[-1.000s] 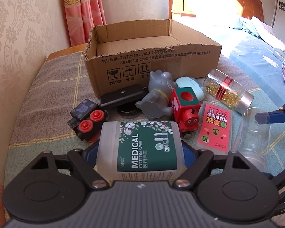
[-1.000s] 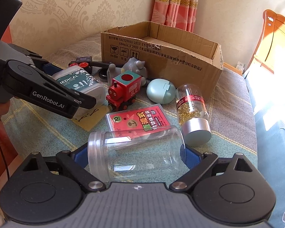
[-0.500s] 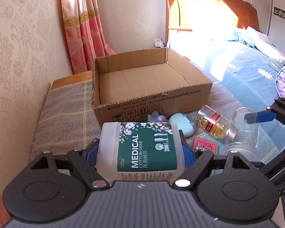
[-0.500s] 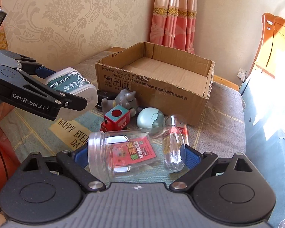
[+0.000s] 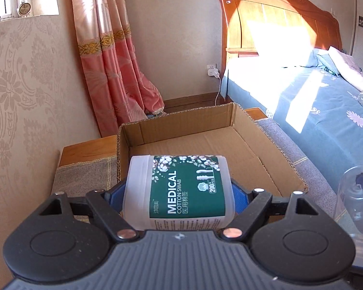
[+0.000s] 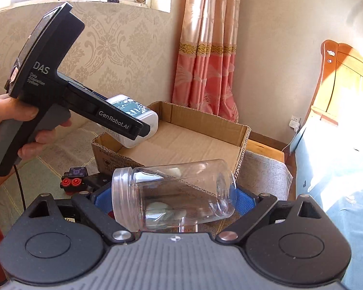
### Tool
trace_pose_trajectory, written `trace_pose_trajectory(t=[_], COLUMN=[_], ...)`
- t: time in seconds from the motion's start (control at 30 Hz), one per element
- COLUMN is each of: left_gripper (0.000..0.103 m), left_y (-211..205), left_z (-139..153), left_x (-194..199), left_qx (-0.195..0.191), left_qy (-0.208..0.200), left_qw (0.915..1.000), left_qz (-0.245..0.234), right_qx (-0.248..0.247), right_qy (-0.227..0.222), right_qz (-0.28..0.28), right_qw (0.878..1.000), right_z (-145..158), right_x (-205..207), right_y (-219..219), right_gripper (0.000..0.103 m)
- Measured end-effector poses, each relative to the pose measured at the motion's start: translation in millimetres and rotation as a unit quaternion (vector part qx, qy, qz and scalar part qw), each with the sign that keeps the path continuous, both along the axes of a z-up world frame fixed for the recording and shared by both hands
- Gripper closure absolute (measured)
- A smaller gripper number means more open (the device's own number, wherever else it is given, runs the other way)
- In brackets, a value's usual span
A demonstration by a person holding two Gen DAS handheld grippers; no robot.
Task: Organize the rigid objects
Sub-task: 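Carry the jar with right gripper while left gripper sets the MEDICAL bottle in the box, then lower the clear jar into the box and open the right gripper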
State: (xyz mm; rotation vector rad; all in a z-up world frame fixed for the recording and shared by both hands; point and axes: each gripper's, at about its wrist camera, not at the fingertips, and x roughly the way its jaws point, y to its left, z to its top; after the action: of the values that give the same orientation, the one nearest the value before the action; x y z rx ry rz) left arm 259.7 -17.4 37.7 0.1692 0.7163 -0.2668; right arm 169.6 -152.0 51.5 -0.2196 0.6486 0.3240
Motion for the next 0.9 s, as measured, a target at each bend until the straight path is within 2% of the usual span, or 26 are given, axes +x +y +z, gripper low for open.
trace_pose_trajectory(t=[0.13,0.27,0.37,0.43,0.5,0.73,0.9], left_gripper=[0.02,0.016,0.015,0.014,0.004,0.001,0.001], left_y=[-6,-7,-5,0,5,28,46], left_z=[-7,-13,-15,-15,-12,-2,-10], left_x=[33,60,65,57,44,-8,-52], left_qx=[0.023,0.039,0.048,0.038,0.027,-0.008,-0.026], left_qy=[0.001,-0.034,-0.033,-0.031,-0.038,-0.052,-0.061], left_qw=[0.9997,0.9976,0.9966,0.9973,0.9977,0.997,0.9952], left_qz=[0.009,0.046,0.058,0.054,0.05,0.057,0.073], right_qx=[0.005,0.008,0.009,0.009,0.005,0.006,0.009], right_qy=[0.001,0.003,0.004,0.005,0.005,0.012,0.025], right_qz=[-0.01,-0.017,-0.023,-0.023,-0.023,-0.018,-0.017], right_qw=[1.0,1.0,1.0,1.0,1.0,1.0,1.0], right_z=[0,-2,-4,-4,-3,-2,0], right_x=[9,17,21,22,24,33,52], right_y=[-6,-9,-10,-10,-9,0,7], right_gripper=[0.005,0.005,0.005,0.005,0.005,0.005,0.005])
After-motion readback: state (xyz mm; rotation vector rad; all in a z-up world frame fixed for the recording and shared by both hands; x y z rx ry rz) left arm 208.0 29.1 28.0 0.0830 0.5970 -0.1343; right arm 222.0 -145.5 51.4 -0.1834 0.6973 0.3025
